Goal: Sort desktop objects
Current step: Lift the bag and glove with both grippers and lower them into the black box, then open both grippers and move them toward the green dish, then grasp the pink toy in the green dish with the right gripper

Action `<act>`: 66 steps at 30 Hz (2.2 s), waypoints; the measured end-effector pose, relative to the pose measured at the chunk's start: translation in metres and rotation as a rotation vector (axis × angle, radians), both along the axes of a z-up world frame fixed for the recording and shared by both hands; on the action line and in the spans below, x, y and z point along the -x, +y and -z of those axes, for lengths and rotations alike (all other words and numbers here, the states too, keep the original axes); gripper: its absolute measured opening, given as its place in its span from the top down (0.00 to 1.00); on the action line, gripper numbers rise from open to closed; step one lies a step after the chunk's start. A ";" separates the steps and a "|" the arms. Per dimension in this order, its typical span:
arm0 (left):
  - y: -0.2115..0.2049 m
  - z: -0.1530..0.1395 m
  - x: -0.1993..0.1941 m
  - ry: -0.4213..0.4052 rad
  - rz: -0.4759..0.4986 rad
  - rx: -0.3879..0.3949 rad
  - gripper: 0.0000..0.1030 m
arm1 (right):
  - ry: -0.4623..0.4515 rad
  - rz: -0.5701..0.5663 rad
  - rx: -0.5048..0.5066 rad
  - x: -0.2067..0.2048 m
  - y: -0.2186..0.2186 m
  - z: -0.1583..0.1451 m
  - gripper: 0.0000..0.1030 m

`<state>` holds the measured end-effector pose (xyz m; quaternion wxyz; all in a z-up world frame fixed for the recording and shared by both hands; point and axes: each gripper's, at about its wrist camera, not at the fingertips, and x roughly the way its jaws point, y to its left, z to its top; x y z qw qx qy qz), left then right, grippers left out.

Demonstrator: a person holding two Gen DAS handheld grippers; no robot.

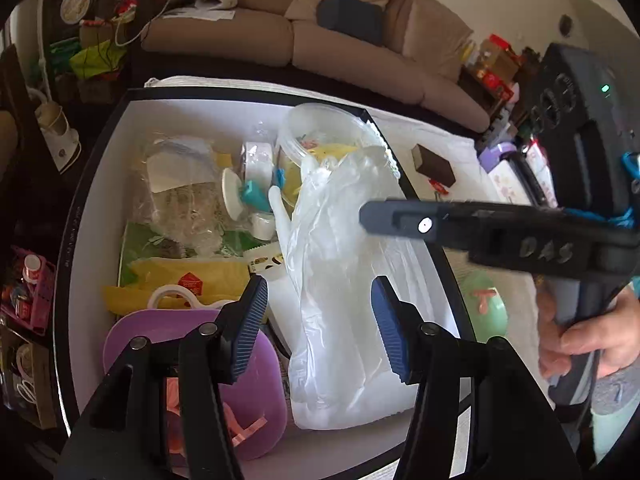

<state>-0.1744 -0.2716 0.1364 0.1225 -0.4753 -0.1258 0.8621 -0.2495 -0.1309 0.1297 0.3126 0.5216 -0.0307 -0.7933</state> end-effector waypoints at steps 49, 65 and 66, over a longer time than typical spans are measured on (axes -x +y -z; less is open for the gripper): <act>0.260 0.056 -0.101 0.064 0.094 0.004 0.00 | 0.211 0.343 -0.056 -0.101 0.293 0.050 0.25; 0.247 0.095 -0.103 -0.028 0.081 0.147 0.00 | 0.187 0.198 -0.220 -0.075 0.251 0.100 0.57; 0.246 0.096 -0.103 -0.035 0.082 0.144 0.00 | 0.192 0.198 -0.224 -0.076 0.250 0.102 0.57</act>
